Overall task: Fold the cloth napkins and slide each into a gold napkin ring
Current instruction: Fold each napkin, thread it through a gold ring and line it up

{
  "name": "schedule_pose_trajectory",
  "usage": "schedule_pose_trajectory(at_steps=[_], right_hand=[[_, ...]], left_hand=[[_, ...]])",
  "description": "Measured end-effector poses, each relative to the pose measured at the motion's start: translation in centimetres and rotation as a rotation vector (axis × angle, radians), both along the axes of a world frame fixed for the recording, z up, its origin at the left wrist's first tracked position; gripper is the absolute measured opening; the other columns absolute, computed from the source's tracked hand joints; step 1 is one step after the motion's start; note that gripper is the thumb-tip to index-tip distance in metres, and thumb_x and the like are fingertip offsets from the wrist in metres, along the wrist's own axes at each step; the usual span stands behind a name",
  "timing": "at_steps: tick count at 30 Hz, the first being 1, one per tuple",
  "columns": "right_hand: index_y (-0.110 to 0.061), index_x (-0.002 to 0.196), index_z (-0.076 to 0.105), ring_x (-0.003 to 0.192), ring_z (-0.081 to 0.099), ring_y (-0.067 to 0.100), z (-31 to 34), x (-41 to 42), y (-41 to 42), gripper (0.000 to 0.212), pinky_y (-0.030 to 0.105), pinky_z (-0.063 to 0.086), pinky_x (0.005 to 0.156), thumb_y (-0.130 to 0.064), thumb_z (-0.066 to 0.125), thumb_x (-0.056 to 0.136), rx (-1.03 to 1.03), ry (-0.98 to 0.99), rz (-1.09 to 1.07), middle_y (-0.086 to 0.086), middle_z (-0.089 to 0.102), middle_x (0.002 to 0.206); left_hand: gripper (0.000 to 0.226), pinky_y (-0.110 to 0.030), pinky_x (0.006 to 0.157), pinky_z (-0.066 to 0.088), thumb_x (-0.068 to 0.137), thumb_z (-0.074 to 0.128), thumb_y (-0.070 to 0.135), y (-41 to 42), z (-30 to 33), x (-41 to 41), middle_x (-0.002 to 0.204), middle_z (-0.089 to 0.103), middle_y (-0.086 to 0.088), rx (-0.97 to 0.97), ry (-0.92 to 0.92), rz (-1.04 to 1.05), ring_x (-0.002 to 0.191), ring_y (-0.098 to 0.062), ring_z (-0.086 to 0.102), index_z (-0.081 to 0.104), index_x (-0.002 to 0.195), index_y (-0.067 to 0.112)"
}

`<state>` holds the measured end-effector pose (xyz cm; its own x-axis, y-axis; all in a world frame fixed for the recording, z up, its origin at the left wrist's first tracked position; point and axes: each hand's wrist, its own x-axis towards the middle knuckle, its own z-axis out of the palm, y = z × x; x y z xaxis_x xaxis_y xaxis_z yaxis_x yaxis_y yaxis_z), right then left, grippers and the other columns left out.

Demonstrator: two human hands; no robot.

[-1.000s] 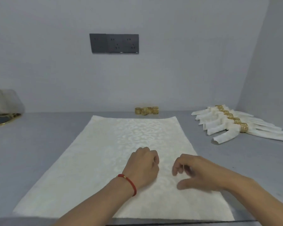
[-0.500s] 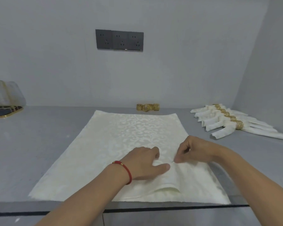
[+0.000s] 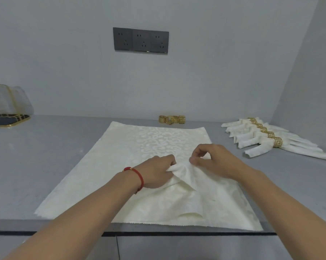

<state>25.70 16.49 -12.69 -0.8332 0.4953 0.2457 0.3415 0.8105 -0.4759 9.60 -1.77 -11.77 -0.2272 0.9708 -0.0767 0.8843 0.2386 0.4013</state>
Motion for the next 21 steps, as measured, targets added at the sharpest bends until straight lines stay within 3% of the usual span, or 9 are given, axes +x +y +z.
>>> schedule_pose_trajectory(at_steps=[3,5,7,9,11,13,16,18,21], right_hand=[[-0.043,0.136,0.055,0.121,0.05,-0.006,0.1,2.2,1.1,0.062,0.001,0.037,0.089,-0.051,0.082,0.081,-0.123,-0.139,0.025,-0.025,0.054,0.132],[-0.045,0.146,0.046,0.124,0.047,-0.006,-0.3,3.0,2.1,0.079,0.0,0.035,0.085,-0.047,0.087,0.078,-0.169,-0.176,0.023,-0.026,0.048,0.137],[-0.047,0.134,0.054,0.11,0.055,-0.009,-1.0,2.8,2.9,0.063,0.006,0.038,0.083,-0.038,0.087,0.08,-0.106,-0.165,0.007,-0.033,0.053,0.127],[-0.039,0.103,0.069,0.095,0.063,-0.006,-2.1,2.0,3.8,0.03,0.013,0.041,0.076,-0.014,0.078,0.089,-0.057,-0.049,-0.014,-0.025,0.07,0.106],[-0.028,0.083,0.071,0.087,0.069,0.009,-2.8,1.4,4.4,0.032,0.021,0.046,0.07,0.003,0.063,0.087,-0.011,0.061,-0.063,-0.009,0.075,0.088],[-0.028,0.084,0.07,0.084,0.069,0.011,-2.5,1.3,4.3,0.039,0.024,0.047,0.069,0.008,0.055,0.082,0.028,0.096,-0.1,-0.007,0.074,0.088],[-0.031,0.088,0.066,0.077,0.065,0.01,-1.6,2.7,4.4,0.04,0.022,0.044,0.062,0.008,0.054,0.085,0.137,-0.007,-0.102,-0.006,0.073,0.086],[-0.043,0.092,0.057,0.073,0.061,0.014,-1.1,4.7,4.1,0.042,0.027,0.045,0.061,-0.001,0.059,0.09,0.24,-0.152,-0.128,-0.004,0.069,0.084],[-0.039,0.098,0.06,0.072,0.058,0.007,-0.3,7.8,1.7,0.031,0.02,0.043,0.059,-0.01,0.066,0.089,0.283,-0.239,-0.14,-0.007,0.066,0.079]], left_hand=[[0.015,-0.028,0.061,0.034,0.101,0.041,0.019,-0.1,0.1,-0.5,0.082,0.053,0.003,0.134,-0.132,0.036,0.07,-0.015,0.047,0.054,0.095,0.015],[0.025,-0.027,0.061,0.034,0.102,0.041,0.021,-0.4,0.1,-0.6,0.077,0.051,0.007,0.195,-0.264,0.069,0.067,-0.013,0.046,0.05,0.079,0.021],[0.03,-0.026,0.062,0.035,0.104,0.041,0.027,-0.5,0.4,-0.8,0.076,0.05,0.011,0.244,-0.357,0.096,0.066,-0.01,0.045,0.047,0.075,0.028],[0.025,-0.027,0.065,0.038,0.103,0.043,0.028,-0.8,0.4,-1.0,0.081,0.052,0.011,0.227,-0.252,0.046,0.074,-0.012,0.05,0.047,0.079,0.029],[0.003,-0.03,0.075,0.043,0.099,0.05,0.03,-1.4,0.3,-0.7,0.099,0.058,0.007,0.106,-0.057,0.012,0.091,-0.018,0.056,0.052,0.097,0.031],[0.027,-0.033,0.079,0.043,0.096,0.054,0.03,-2.2,-0.3,0.1,0.112,0.056,0.0,-0.032,0.183,0.035,0.1,-0.025,0.055,0.048,0.122,0.032],[0.041,-0.033,0.075,0.035,0.094,0.045,0.008,-2.8,-1.0,1.5,0.114,0.052,-0.009,-0.049,0.489,0.107,0.102,-0.032,0.054,0.04,0.131,0.024],[0.044,-0.034,0.072,0.032,0.091,0.042,-0.001,-2.6,-1.4,1.8,0.111,0.053,-0.01,0.002,0.553,0.125,0.1,-0.033,0.055,0.041,0.13,0.018],[0.043,-0.035,0.068,0.03,0.087,0.045,-0.003,-2.8,-1.2,2.0,0.107,0.055,-0.008,0.055,0.597,0.128,0.096,-0.032,0.057,0.045,0.125,0.018]])
